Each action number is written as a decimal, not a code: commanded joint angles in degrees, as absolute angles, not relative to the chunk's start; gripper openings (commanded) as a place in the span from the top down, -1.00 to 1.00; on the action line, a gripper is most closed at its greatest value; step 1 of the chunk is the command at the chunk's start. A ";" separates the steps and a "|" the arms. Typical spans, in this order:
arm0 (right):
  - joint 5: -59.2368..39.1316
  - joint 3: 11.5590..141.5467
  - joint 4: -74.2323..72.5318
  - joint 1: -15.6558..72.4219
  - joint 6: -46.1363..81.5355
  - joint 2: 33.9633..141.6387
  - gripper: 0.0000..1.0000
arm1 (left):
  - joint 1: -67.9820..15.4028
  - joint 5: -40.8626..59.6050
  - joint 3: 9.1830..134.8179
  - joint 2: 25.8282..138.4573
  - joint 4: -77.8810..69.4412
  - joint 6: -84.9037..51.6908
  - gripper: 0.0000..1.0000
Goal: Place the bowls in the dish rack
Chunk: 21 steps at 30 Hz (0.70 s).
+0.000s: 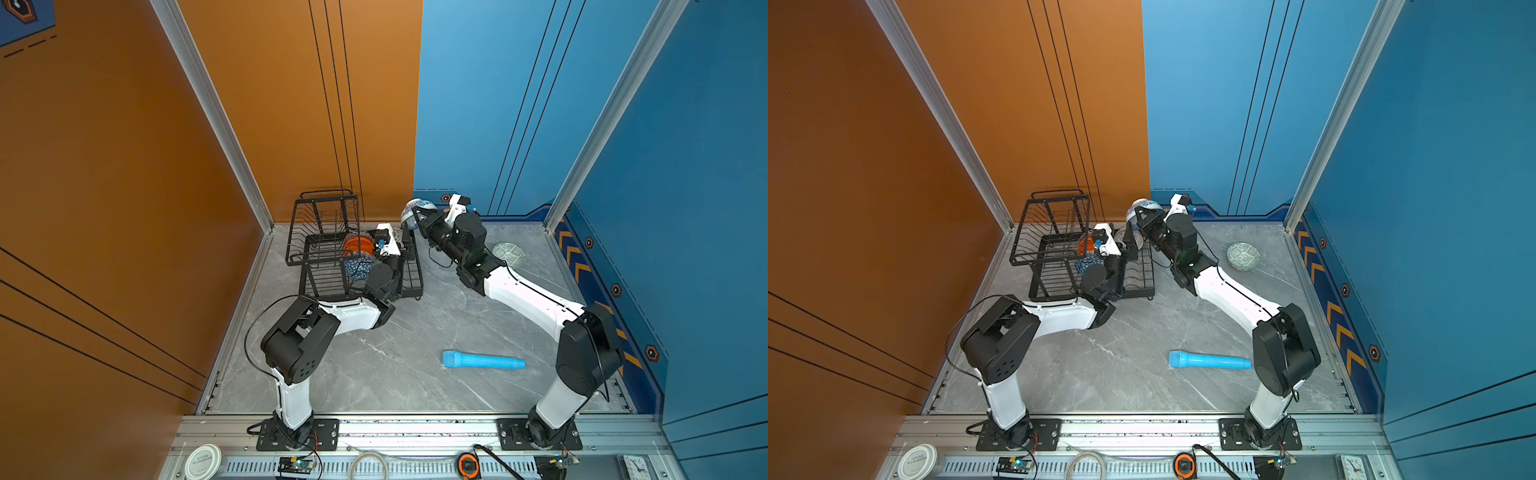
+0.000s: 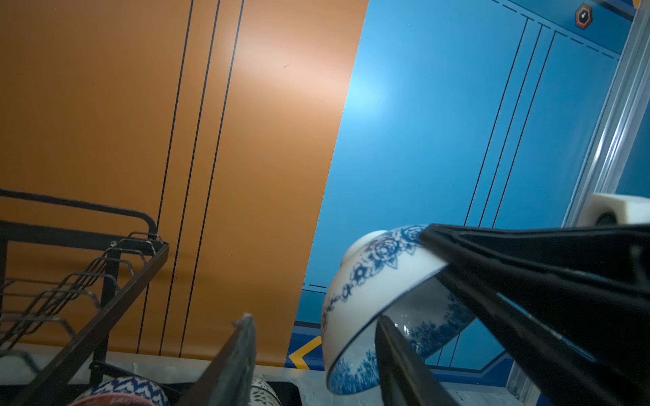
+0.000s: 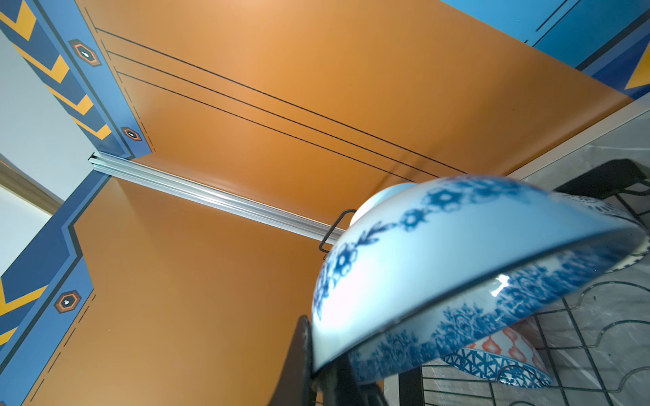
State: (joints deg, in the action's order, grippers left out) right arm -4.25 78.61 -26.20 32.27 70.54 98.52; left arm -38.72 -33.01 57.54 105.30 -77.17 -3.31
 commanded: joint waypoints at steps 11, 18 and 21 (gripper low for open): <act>-3.08 81.94 -34.53 31.51 70.71 101.02 1.00 | -37.61 -33.52 51.32 99.21 -79.18 -3.76 -0.58; -3.48 80.31 -37.53 30.72 72.15 102.00 1.00 | -38.52 -32.64 51.08 93.30 -68.89 -5.12 -0.96; -3.56 79.82 -38.19 30.59 72.43 102.30 1.00 | -39.11 -32.06 51.95 91.57 -63.39 -4.89 -0.96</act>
State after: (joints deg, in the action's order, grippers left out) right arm -3.88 79.35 -32.23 30.89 71.88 102.15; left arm -38.50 -32.88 51.11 93.41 -69.78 -4.56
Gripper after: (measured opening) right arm 0.072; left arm 0.980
